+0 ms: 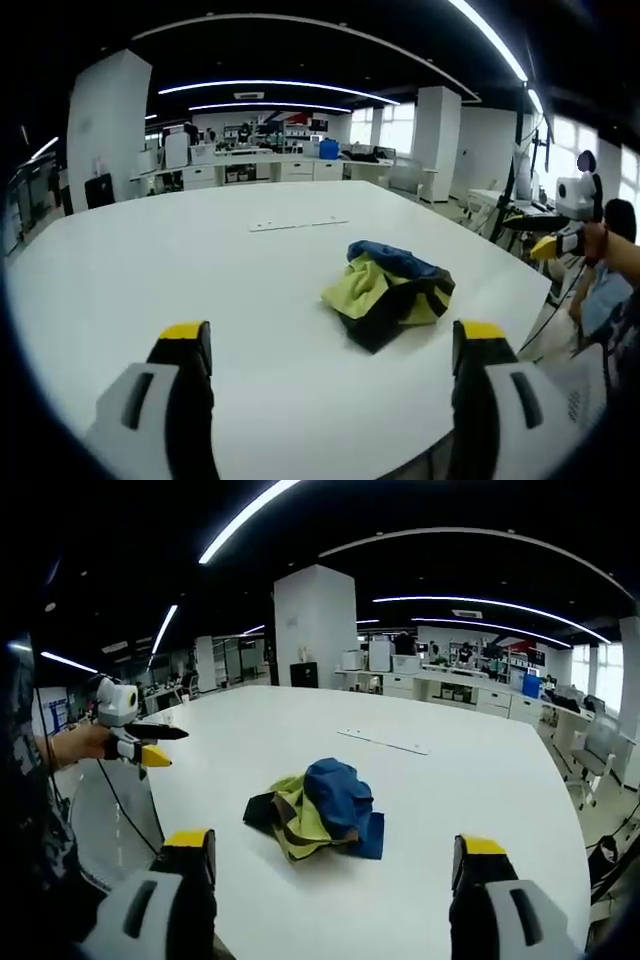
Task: Fold the garment on the visible template until the final outline fits inside the template.
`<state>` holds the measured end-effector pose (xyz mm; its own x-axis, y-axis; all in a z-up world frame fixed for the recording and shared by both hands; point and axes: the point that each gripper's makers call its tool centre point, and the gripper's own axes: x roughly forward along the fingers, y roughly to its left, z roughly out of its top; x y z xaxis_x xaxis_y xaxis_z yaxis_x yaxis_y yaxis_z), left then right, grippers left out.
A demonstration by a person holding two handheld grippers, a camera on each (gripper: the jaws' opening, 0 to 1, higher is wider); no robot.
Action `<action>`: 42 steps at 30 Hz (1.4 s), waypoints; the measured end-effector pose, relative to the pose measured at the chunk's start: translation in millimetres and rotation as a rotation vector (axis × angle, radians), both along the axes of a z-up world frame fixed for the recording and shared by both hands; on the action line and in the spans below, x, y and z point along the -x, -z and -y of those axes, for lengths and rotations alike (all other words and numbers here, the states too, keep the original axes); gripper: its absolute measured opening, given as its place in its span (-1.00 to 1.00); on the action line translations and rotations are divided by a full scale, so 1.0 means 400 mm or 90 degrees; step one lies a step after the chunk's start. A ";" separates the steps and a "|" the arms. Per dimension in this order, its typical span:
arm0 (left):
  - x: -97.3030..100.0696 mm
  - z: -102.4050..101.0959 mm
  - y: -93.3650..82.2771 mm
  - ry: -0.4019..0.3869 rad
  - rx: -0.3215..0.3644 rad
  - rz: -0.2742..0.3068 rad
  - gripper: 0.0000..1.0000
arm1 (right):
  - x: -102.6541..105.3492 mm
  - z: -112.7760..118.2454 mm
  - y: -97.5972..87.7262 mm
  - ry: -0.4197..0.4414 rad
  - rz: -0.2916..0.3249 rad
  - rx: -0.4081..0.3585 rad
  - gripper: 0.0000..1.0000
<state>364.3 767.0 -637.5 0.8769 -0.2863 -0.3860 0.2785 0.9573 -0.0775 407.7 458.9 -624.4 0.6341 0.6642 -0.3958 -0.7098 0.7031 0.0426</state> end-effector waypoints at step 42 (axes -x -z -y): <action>-0.049 0.054 0.014 0.082 -0.029 0.009 0.58 | -0.024 0.025 0.040 0.001 0.006 -0.005 0.72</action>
